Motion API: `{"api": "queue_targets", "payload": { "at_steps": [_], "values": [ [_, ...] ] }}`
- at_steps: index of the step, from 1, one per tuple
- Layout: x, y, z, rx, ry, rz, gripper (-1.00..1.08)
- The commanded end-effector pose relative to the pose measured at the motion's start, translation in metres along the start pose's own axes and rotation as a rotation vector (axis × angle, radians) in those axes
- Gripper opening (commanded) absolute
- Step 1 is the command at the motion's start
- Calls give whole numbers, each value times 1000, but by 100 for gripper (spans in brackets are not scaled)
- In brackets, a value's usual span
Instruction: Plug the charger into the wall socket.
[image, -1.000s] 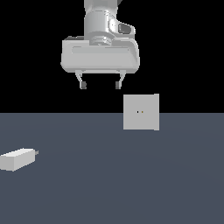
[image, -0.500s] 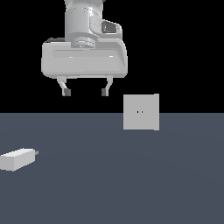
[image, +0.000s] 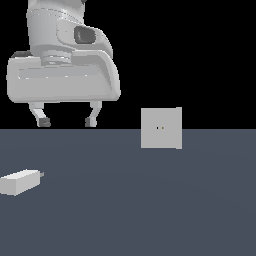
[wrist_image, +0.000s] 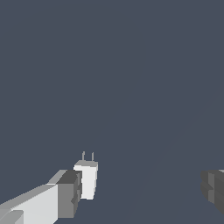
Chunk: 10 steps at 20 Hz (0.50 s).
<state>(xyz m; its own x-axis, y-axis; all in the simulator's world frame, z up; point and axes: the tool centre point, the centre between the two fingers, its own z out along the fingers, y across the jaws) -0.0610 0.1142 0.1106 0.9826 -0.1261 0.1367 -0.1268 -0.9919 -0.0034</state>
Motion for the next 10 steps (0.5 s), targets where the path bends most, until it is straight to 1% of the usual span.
{"api": "queue_targets", "payload": {
  "at_steps": [1, 10],
  "values": [
    [-9, -11, 8, -2, 17, 18, 100],
    [-32, -42, 30, -12, 62, 65, 100]
  ]
}}
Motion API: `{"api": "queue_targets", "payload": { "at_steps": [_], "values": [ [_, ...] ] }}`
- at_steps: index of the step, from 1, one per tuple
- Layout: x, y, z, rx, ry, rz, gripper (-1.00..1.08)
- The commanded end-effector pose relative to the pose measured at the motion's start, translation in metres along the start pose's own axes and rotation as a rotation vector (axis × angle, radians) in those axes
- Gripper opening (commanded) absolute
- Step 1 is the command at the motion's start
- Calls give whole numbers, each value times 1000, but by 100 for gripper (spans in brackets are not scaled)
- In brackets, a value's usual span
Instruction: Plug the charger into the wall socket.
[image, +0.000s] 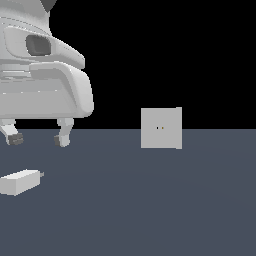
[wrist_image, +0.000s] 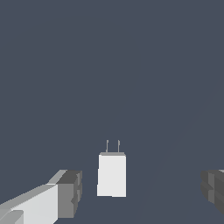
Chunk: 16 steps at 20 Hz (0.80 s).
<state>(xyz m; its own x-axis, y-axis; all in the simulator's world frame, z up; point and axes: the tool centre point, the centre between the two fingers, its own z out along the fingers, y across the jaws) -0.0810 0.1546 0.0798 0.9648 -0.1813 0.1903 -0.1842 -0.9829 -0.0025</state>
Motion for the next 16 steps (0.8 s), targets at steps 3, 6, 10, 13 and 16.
{"api": "queue_targets", "payload": {
  "at_steps": [3, 6, 10, 13, 16],
  "values": [
    [-8, -10, 8, -4, 17, 18, 100],
    [-11, -15, 12, -7, 24, 26, 100],
    [-14, -19, 15, -9, 30, 32, 100],
    [-14, -20, 15, -9, 31, 33, 100],
    [-15, -20, 16, -9, 30, 32, 100]
  ]
}}
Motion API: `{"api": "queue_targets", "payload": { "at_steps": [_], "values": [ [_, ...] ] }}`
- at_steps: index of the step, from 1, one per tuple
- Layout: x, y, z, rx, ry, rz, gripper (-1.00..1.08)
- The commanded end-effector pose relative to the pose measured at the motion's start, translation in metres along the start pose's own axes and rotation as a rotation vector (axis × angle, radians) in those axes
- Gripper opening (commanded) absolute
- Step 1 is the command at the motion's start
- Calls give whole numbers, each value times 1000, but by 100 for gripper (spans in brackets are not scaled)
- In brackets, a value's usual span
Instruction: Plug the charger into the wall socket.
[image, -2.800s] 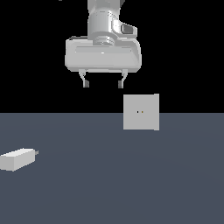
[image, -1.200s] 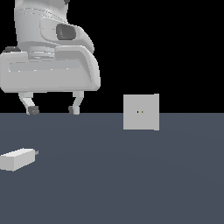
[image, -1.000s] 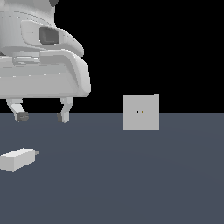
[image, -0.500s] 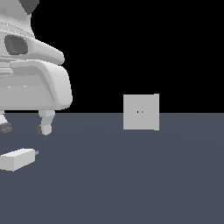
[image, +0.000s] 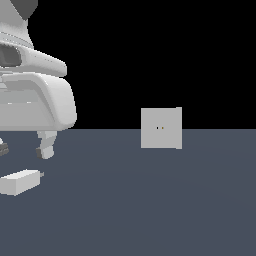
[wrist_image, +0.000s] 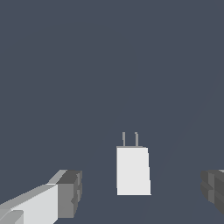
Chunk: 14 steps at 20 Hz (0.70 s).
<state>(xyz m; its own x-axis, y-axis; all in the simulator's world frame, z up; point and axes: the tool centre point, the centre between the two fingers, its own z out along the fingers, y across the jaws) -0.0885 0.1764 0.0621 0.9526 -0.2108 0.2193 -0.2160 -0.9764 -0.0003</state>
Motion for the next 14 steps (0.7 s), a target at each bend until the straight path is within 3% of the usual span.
{"api": "queue_targets", "payload": {
  "at_steps": [1, 14],
  "values": [
    [0, 0, 2, 0, 0, 0, 100],
    [-11, 0, 45, -1, 1, 2, 100]
  ]
}}
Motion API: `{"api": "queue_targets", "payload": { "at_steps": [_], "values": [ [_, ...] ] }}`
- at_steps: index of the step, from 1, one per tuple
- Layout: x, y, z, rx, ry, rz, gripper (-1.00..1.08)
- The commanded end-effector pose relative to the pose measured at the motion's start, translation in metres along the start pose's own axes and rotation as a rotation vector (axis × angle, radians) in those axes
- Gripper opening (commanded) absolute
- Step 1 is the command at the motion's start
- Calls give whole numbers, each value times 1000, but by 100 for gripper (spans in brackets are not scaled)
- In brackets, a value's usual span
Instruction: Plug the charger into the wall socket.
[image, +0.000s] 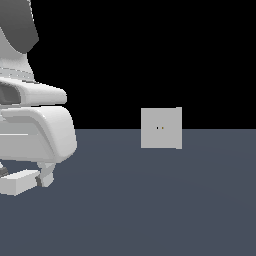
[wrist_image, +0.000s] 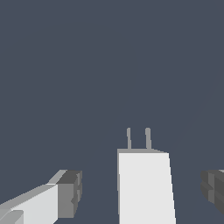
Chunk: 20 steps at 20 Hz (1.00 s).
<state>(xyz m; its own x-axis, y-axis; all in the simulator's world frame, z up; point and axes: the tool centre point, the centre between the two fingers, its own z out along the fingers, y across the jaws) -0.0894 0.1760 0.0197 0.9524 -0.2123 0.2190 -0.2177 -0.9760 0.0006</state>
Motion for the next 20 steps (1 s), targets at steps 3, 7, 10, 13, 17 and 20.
{"api": "queue_targets", "payload": {
  "at_steps": [3, 7, 10, 13, 17, 20],
  "values": [
    [-1, 0, 8, 1, 1, 1, 100],
    [-1, 0, 8, 1, 1, 1, -100],
    [-1, 0, 8, 1, 1, 1, -100],
    [-1, 0, 8, 1, 1, 1, -100],
    [0, 1, 7, 0, 1, 1, -100],
    [2, 7, 6, 1, 2, 1, -100]
  ]
}}
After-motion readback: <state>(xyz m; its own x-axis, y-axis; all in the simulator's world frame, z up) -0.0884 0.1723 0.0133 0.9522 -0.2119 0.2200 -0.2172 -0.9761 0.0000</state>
